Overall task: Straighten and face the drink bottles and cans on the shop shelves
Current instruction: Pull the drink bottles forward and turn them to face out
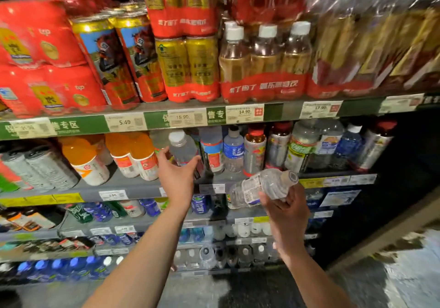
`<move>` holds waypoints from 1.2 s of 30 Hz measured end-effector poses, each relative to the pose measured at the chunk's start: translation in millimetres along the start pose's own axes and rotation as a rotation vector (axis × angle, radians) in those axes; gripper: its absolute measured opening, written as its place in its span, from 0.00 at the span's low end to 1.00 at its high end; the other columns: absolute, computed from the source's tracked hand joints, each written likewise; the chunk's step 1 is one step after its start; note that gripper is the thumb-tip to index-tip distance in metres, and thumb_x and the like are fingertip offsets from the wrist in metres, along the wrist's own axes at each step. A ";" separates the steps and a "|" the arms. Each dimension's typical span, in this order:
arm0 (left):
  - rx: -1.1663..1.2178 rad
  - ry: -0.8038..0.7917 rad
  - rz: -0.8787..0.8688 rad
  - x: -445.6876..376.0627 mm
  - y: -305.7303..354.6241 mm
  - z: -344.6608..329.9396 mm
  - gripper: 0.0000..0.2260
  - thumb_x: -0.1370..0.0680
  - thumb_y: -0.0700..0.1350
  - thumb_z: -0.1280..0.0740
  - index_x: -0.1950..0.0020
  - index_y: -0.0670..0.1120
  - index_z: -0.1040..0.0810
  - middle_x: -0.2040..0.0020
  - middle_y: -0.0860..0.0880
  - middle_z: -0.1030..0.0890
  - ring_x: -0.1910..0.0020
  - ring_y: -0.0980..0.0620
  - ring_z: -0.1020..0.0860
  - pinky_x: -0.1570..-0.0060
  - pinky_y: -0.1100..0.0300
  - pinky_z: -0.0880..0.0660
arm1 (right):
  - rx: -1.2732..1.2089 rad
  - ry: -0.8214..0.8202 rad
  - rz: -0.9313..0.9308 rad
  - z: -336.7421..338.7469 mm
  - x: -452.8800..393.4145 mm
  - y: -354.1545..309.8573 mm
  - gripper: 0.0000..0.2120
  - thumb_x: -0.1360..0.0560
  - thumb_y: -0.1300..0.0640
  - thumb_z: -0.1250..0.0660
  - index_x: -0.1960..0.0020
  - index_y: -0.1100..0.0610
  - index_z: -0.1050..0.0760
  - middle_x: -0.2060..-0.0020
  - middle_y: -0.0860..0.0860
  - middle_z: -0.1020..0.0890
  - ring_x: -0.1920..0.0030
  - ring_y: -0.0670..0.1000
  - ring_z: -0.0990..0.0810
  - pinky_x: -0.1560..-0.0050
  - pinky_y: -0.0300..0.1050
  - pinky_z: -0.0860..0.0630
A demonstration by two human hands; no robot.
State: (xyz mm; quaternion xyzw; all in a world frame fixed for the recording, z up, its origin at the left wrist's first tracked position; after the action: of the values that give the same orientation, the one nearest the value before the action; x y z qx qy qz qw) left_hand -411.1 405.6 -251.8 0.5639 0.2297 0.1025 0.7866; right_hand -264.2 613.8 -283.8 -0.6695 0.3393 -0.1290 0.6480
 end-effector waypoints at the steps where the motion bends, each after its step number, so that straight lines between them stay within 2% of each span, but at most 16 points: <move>1: -0.040 0.011 -0.021 -0.9 2.3 -4.4 0.32 0.34 0.51 0.18 0.35 0.44 0.27 0.42 0.48 0.20 0.44 0.48 0.21 0.47 0.58 0.27 | 0.001 -0.012 -0.003 5.8 -2.7 1.1 0.26 0.34 0.46 0.22 0.38 0.42 0.25 0.49 0.44 0.15 0.49 0.46 0.16 0.51 0.35 0.22; 5: -0.150 0.048 -0.054 -6.1 9.8 -18.0 0.36 0.33 0.54 0.19 0.29 0.44 0.28 0.36 0.45 0.23 0.37 0.46 0.25 0.39 0.51 0.27 | 0.025 -0.022 -0.055 23.2 -12.0 7.7 0.28 0.36 0.47 0.22 0.37 0.43 0.25 0.49 0.41 0.15 0.51 0.42 0.16 0.56 0.29 0.23; 9: -0.101 0.091 -0.077 -7.6 11.1 -24.8 0.32 0.34 0.52 0.19 0.36 0.45 0.28 0.44 0.51 0.22 0.44 0.47 0.22 0.46 0.56 0.27 | 0.018 -0.052 -0.090 31.7 -16.3 12.5 0.27 0.36 0.48 0.22 0.39 0.45 0.24 0.55 0.42 0.14 0.57 0.43 0.16 0.60 0.30 0.24; 12: -0.102 0.084 -0.114 -7.5 6.5 -26.3 0.30 0.33 0.53 0.19 0.38 0.45 0.28 0.44 0.49 0.22 0.45 0.48 0.23 0.48 0.57 0.27 | 0.027 -0.071 -0.076 34.5 -18.0 12.2 0.22 0.37 0.47 0.22 0.46 0.47 0.26 0.66 0.36 0.21 0.69 0.37 0.24 0.67 0.27 0.29; 14: -0.109 0.095 -0.126 -6.7 3.3 -26.4 0.31 0.33 0.54 0.19 0.36 0.45 0.27 0.42 0.47 0.23 0.44 0.48 0.24 0.46 0.56 0.27 | 0.052 -0.066 -0.068 33.2 -19.3 10.1 0.21 0.36 0.46 0.22 0.50 0.45 0.29 0.68 0.36 0.23 0.71 0.38 0.28 0.69 0.28 0.31; 17: -0.093 0.104 -0.149 -6.1 1.1 -26.2 0.31 0.33 0.53 0.19 0.36 0.44 0.27 0.44 0.46 0.24 0.45 0.44 0.25 0.45 0.51 0.26 | 0.089 -0.062 -0.045 29.5 -20.3 8.0 0.22 0.34 0.45 0.22 0.44 0.48 0.26 0.59 0.41 0.16 0.62 0.41 0.19 0.62 0.31 0.25; 20: -0.029 0.089 -0.132 -5.2 -2.1 -23.7 0.28 0.32 0.51 0.19 0.39 0.44 0.27 0.48 0.47 0.24 0.50 0.46 0.25 0.49 0.51 0.25 | 0.137 -0.019 -0.033 24.8 -20.1 7.6 0.25 0.33 0.48 0.20 0.39 0.50 0.25 0.52 0.44 0.15 0.54 0.45 0.16 0.55 0.34 0.21; 24: 0.088 0.093 -0.143 14.8 -2.2 -18.8 0.22 0.30 0.51 0.21 0.45 0.50 0.29 0.51 0.50 0.27 0.54 0.54 0.29 0.52 0.68 0.30 | 0.181 0.050 -0.034 21.4 -20.0 6.0 0.27 0.33 0.52 0.20 0.37 0.50 0.25 0.50 0.39 0.16 0.51 0.40 0.16 0.55 0.28 0.23; 25: 0.114 0.070 -0.152 22.3 -2.8 -19.9 0.20 0.29 0.51 0.22 0.46 0.52 0.30 0.52 0.52 0.28 0.55 0.54 0.29 0.52 0.69 0.31 | 0.188 0.063 -0.036 21.6 -19.8 6.4 0.27 0.33 0.55 0.20 0.37 0.52 0.25 0.50 0.39 0.16 0.52 0.39 0.16 0.55 0.28 0.23; 27: 0.182 -0.029 -0.131 36.2 -4.5 -26.9 0.17 0.29 0.51 0.22 0.50 0.56 0.29 0.57 0.52 0.26 0.58 0.53 0.27 0.55 0.65 0.29 | 0.213 0.096 -0.032 23.2 -19.2 6.3 0.24 0.31 0.58 0.20 0.38 0.53 0.25 0.51 0.39 0.16 0.53 0.39 0.17 0.56 0.28 0.23; 30: 0.220 -0.291 -0.080 51.9 -6.2 -50.5 0.15 0.29 0.46 0.21 0.54 0.57 0.27 0.63 0.52 0.24 0.65 0.56 0.27 0.60 0.65 0.27 | 0.242 0.158 -0.041 30.2 -15.3 6.9 0.21 0.31 0.57 0.21 0.41 0.52 0.24 0.53 0.38 0.17 0.55 0.38 0.18 0.57 0.27 0.24; 33: 0.143 -0.508 -0.037 64.6 -2.9 -78.9 0.19 0.31 0.44 0.20 0.54 0.59 0.28 0.62 0.57 0.23 0.66 0.61 0.25 0.61 0.68 0.27 | 0.279 0.207 -0.067 44.0 -11.0 7.7 0.19 0.31 0.56 0.21 0.44 0.52 0.25 0.58 0.32 0.19 0.58 0.34 0.20 0.58 0.25 0.26; 36: 0.056 -0.594 -0.054 69.6 0.5 -105.7 0.20 0.31 0.45 0.20 0.52 0.58 0.29 0.59 0.55 0.20 0.63 0.59 0.21 0.62 0.67 0.26 | 0.300 0.234 -0.086 60.2 -11.9 8.1 0.19 0.31 0.58 0.20 0.46 0.55 0.26 0.61 0.29 0.21 0.61 0.32 0.22 0.59 0.25 0.27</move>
State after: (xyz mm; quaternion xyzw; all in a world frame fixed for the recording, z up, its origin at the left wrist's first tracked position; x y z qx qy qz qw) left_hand -400.6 523.7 -295.7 0.5843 0.0072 -0.0945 0.8060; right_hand -238.5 668.7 -296.0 -0.5597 0.3603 -0.2828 0.6906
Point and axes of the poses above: each hand's wrist, its own x-axis away from the middle knuckle, its own z-axis out of the back of the hand, y = z × x, the point moved 2 cm from there along -x, towards the middle knuckle
